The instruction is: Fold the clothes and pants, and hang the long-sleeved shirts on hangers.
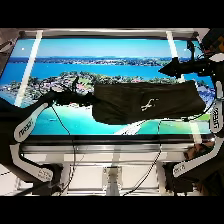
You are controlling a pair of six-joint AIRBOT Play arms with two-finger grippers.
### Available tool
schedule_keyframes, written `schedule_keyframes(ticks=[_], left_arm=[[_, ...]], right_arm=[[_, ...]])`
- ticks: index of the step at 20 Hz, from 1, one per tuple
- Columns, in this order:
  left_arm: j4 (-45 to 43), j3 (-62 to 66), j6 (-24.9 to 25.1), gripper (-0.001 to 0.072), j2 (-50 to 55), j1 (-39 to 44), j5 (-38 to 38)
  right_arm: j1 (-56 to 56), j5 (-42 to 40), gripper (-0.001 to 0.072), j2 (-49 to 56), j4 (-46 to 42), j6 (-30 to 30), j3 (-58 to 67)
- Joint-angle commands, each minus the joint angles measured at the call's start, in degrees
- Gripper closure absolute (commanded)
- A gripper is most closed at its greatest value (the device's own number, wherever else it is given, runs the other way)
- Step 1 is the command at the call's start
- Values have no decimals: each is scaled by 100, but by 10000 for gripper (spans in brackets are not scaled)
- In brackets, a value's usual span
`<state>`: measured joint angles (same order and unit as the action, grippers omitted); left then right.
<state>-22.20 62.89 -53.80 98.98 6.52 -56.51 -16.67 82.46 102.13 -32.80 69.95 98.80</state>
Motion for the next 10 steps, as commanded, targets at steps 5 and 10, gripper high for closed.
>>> schedule_keyframes(ticks=[5, 10], left_arm=[[96, 74, 225, 688, -153, -225, 17], [-1694, 76, -758, 689, -909, -881, 13]], right_arm=[[389, -105, 697, 109, -50, 149, 4], [977, -114, 697, 527, -195, 225, 4]])
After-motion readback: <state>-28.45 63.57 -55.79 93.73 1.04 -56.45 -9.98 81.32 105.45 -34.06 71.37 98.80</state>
